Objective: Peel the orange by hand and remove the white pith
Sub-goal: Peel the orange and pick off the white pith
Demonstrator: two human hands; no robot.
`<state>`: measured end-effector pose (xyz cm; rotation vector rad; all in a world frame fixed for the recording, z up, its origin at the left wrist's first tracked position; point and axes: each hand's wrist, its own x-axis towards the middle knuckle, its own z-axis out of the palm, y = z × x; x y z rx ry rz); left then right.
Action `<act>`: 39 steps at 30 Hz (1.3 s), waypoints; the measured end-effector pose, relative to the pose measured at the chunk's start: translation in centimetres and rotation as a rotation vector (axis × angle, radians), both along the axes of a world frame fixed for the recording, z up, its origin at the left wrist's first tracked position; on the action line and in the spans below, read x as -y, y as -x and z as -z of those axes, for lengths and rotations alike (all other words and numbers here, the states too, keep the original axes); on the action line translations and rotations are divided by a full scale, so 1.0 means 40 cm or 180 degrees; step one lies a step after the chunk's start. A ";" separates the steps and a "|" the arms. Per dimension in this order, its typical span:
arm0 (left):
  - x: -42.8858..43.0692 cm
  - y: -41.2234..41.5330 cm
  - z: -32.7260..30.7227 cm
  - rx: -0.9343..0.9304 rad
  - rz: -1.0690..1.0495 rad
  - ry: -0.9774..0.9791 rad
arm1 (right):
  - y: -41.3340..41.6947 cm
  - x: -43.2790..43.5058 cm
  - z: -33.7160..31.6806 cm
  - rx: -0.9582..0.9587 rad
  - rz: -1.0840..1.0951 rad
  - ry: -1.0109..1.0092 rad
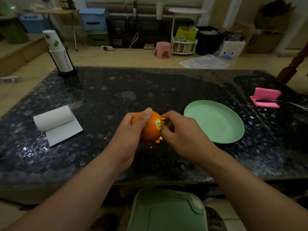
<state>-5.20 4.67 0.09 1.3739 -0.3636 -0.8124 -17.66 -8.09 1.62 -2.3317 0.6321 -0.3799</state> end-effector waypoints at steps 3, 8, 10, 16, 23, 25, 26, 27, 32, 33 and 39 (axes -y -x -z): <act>-0.006 0.002 0.002 0.0035 0.0048 -0.0128 | 0.001 -0.006 0.002 0.0023 -0.0030 0.0007; -0.005 0.009 -0.005 0.0111 0.0030 -0.0112 | 0.001 -0.007 0.001 0.0168 0.0008 -0.0025; -0.004 0.010 -0.004 0.0118 -0.0013 -0.0051 | -0.001 -0.008 0.002 0.0254 0.0035 -0.0071; -0.001 0.006 -0.004 -0.0133 -0.0069 0.0068 | -0.010 -0.003 0.016 0.0448 0.0036 -0.0534; -0.007 -0.008 -0.005 -0.0615 -0.0126 0.0093 | -0.015 -0.012 0.027 0.0474 -0.0096 -0.0849; -0.007 -0.005 -0.004 -0.0559 -0.0165 0.0016 | -0.013 -0.015 0.025 0.0367 -0.0159 -0.0677; -0.007 -0.003 -0.003 -0.0525 -0.0177 -0.0022 | -0.013 -0.015 0.024 0.0305 -0.0197 -0.0552; -0.007 -0.002 0.000 -0.0487 -0.0191 -0.0048 | -0.012 -0.016 0.022 0.0237 -0.0225 -0.0414; -0.008 0.008 -0.001 -0.0324 -0.0237 -0.0080 | -0.015 -0.006 0.017 0.0219 -0.0239 -0.0140; -0.007 0.011 -0.003 -0.0299 -0.0244 -0.0081 | -0.015 -0.005 0.018 0.0268 -0.0220 -0.0165; 0.000 0.017 -0.015 -0.0418 -0.0372 0.0025 | -0.020 -0.009 0.023 0.0612 -0.0050 -0.0446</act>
